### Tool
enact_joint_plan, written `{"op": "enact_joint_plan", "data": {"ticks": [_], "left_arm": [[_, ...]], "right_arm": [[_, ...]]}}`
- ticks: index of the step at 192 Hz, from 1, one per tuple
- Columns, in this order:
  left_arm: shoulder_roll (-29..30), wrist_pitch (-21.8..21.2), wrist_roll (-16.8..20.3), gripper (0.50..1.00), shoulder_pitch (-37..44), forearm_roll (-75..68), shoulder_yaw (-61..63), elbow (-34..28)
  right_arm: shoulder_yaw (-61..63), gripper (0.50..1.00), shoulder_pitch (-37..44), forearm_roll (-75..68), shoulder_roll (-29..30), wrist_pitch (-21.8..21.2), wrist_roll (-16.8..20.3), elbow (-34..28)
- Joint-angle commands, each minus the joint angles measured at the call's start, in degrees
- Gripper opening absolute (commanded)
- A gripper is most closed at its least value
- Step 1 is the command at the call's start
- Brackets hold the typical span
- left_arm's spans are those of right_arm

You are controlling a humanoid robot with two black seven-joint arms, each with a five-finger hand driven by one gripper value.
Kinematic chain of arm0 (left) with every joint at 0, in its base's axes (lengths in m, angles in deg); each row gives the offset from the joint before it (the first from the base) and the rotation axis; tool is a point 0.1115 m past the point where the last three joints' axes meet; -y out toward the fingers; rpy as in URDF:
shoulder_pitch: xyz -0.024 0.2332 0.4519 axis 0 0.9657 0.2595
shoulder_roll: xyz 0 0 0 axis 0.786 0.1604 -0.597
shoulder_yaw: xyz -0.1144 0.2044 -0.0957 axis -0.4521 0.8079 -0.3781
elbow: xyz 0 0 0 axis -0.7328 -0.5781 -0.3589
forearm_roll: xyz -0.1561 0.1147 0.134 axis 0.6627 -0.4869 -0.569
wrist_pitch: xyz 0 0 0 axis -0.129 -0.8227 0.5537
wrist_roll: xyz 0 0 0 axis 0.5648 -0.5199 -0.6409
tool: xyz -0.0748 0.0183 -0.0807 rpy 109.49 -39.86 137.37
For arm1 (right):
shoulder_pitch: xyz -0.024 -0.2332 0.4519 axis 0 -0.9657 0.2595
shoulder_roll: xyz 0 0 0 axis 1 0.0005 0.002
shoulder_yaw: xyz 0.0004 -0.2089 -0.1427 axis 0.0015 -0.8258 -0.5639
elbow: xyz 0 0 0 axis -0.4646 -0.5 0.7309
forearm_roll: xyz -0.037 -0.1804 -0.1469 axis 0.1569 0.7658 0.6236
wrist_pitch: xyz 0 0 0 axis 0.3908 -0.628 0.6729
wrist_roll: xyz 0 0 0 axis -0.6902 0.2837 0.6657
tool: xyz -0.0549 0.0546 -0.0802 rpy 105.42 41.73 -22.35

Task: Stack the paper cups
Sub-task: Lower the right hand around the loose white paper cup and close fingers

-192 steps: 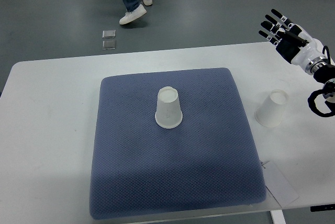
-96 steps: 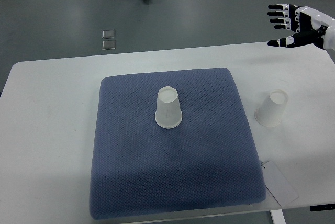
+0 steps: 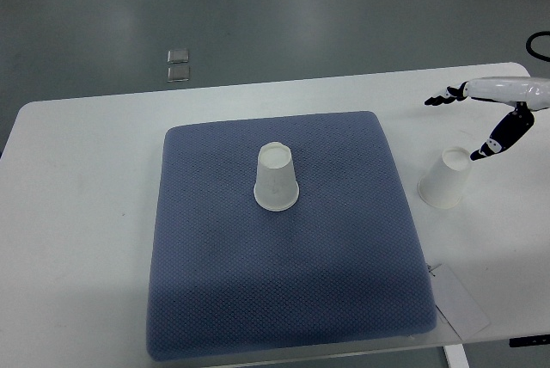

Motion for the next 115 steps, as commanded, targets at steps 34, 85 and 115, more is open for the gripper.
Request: {"op": "enact_joint_plan", "data": {"ticks": [34,85,115], "left_arm": [[0.0,0.0,0.0,1.0,0.0,0.0,0.0,0.0],[0.0,0.0,0.0,1.0,0.0,0.0,0.0,0.0],[0.0,0.0,0.0,1.0,0.0,0.0,0.0,0.0]], "right_arm": [[-4.4,0.924,-0.2,2.7,0.9,2.2,0.0,0.9],[-7.9,0.921,-0.1,3.5,4.8,6.4,0.0,5.8],[-9.4,0.913,-0.1,3.5,6.2,8.2,0.0,8.3]]}}
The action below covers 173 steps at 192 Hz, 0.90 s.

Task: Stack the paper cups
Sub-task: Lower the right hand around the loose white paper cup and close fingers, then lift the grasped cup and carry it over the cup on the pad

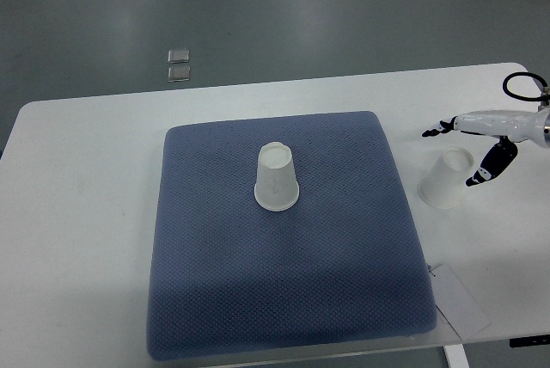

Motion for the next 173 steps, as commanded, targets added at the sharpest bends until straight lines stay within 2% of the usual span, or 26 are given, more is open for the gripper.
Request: {"op": "enact_joint_plan", "data": {"ticks": [1,38,81,120,151,173], "left_arm": [[0.0,0.0,0.0,1.0,0.0,0.0,0.0,0.0],[0.0,0.0,0.0,1.0,0.0,0.0,0.0,0.0],[0.0,0.0,0.0,1.0,0.0,0.0,0.0,0.0],[0.0,0.0,0.0,1.0,0.0,0.0,0.0,0.0],[0.0,0.0,0.0,1.0,0.0,0.0,0.0,0.0],[0.0,0.0,0.0,1.0,0.0,0.0,0.0,0.0]], "right_arm": [[-0.9,0.913,0.0,0.0,1.1,1.0,0.0,1.5],[-2.0,0.899,0.0,0.4,2.6,1.2,-0.4,3.5],[-3.6,0.815,0.0,1.9,4.5,2.6,-2.5,7.9],[-5.1,0.756,0.0,2.0,5.7,5.3,-2.5,10.4],[-5.0,0.658,0.7,1.9,5.7,5.4,-2.5,10.9],[-4.7,0.625,1.3,1.6,5.5,5.5,-2.6,10.9]]}}
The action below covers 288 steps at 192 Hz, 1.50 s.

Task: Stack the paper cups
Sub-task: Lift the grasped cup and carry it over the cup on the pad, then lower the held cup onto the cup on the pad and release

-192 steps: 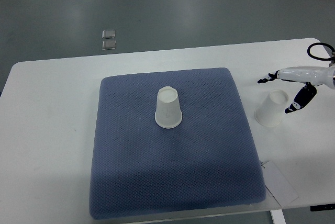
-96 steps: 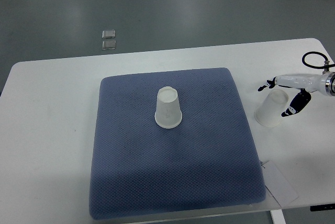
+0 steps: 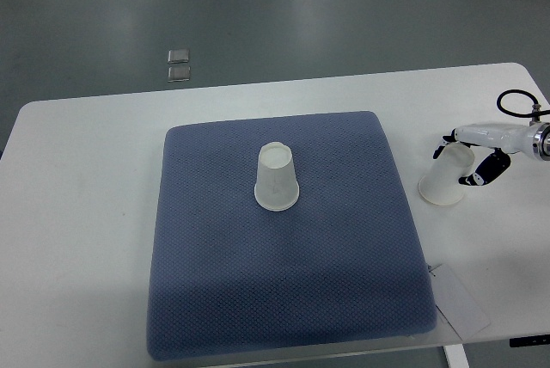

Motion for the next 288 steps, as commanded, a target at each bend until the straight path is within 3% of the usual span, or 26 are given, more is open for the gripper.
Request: {"op": "enact_joint_plan", "data": {"ticks": [1,57,139,208,288], "left_arm": [[0.0,0.0,0.0,1.0,0.0,0.0,0.0,0.0],[0.0,0.0,0.0,1.0,0.0,0.0,0.0,0.0],[0.0,0.0,0.0,1.0,0.0,0.0,0.0,0.0],[0.0,0.0,0.0,1.0,0.0,0.0,0.0,0.0],[0.0,0.0,0.0,1.0,0.0,0.0,0.0,0.0]], "right_arm": [[0.5,0.621,0.5,-0.4,-0.3,0.0,-0.1,-0.1],[1.2,0.586,8.2,-1.8,-1.5,-0.8,-0.4,-2.5],[2.0,0.59,20.6,-14.6,-2.0,-5.3,-0.5,-17.4],[0.8,0.594,25.8,-15.1,10.1,-7.6,-0.1,-15.6],[-3.8,0.605,26.1,-11.8,15.6,-9.3,-0.1,-14.0]]}}
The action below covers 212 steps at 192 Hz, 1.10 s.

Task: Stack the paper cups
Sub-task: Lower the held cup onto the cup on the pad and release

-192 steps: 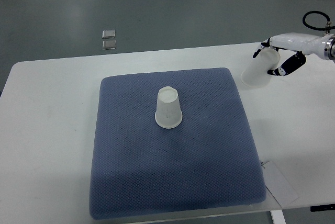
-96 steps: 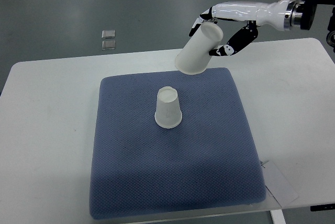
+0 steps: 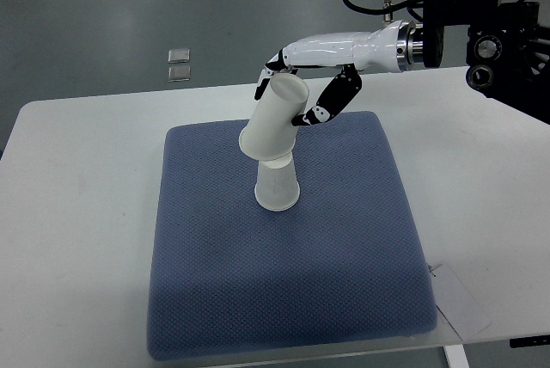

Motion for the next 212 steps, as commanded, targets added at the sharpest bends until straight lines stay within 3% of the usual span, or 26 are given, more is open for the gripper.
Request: {"op": "enact_joint_plan", "data": {"ticks": [1,78,131,181,212], "left_arm": [[0.0,0.0,0.0,1.0,0.0,0.0,0.0,0.0],[0.0,0.0,0.0,1.0,0.0,0.0,0.0,0.0],[0.0,0.0,0.0,1.0,0.0,0.0,0.0,0.0],[0.0,0.0,0.0,1.0,0.0,0.0,0.0,0.0],[0.0,0.0,0.0,1.0,0.0,0.0,0.0,0.0]], "right_arm": [[-0.7,0.605,0.0,1.1,1.3,0.0,0.0,0.8],[-2.4,0.613,-0.1,4.5,3.6,0.6,0.1,3.3],[-3.0,0.648,-0.1,4.8,4.3,0.9,0.3,3.8],[-3.1,0.729,-0.2,5.0,4.4,0.8,0.4,3.8],[-3.3,0.854,-0.3,5.0,4.4,0.8,1.4,3.9]]}}
